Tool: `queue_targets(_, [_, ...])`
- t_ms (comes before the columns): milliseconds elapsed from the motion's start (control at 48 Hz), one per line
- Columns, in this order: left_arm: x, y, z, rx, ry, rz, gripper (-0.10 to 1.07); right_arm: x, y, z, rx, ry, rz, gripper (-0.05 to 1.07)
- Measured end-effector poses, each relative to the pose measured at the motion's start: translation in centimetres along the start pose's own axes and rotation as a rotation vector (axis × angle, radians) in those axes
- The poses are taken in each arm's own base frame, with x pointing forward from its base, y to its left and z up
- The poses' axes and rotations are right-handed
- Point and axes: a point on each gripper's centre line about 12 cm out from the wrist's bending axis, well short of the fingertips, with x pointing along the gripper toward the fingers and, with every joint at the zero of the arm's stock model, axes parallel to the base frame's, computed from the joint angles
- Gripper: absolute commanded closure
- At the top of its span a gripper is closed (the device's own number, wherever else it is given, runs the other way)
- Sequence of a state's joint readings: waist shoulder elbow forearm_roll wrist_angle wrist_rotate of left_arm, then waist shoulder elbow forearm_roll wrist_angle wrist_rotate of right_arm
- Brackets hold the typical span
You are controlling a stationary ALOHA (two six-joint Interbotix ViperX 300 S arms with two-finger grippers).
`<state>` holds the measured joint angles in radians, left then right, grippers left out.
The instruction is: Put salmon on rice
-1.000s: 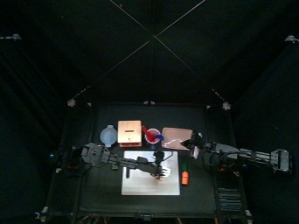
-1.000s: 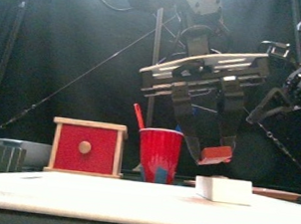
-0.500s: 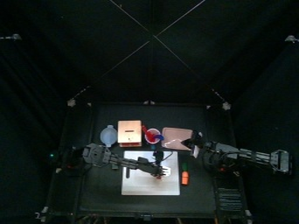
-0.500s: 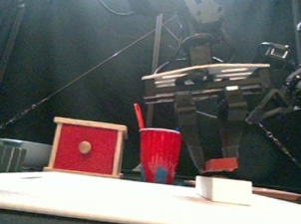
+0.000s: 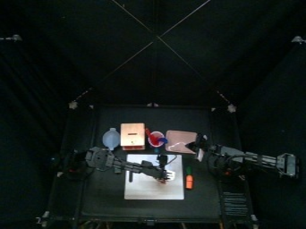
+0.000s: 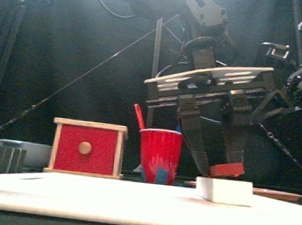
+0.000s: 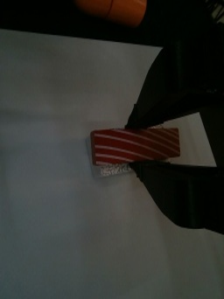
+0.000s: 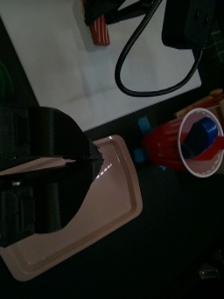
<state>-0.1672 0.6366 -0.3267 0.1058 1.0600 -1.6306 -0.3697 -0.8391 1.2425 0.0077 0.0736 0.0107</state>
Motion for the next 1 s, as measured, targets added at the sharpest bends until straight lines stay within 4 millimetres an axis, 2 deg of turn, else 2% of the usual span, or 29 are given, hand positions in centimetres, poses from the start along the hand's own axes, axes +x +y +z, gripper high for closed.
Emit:
queue_targets(208, [-0.1,0.1,0.0,0.02,-0.018,0.0,0.25,0.0,0.0,0.0,0.0,0.0,0.0,1.0])
queue_targets(542, [-0.4,0.2,0.2,0.026,-0.03,0.002,0.02,0.0,0.0,0.1,0.003,-0.002,0.0,1.0])
queue_targets(875, [-0.9,0.2,0.2,0.024,-0.032,-0.001,0.02,0.0,0.0,-0.1,0.005,0.008,-0.001,1.0])
queue_targets(1000, [-1.8,0.1,0.3,0.022,-0.035,-0.018,0.02,0.0,0.0,0.0,0.005,0.006,-0.001,1.0])
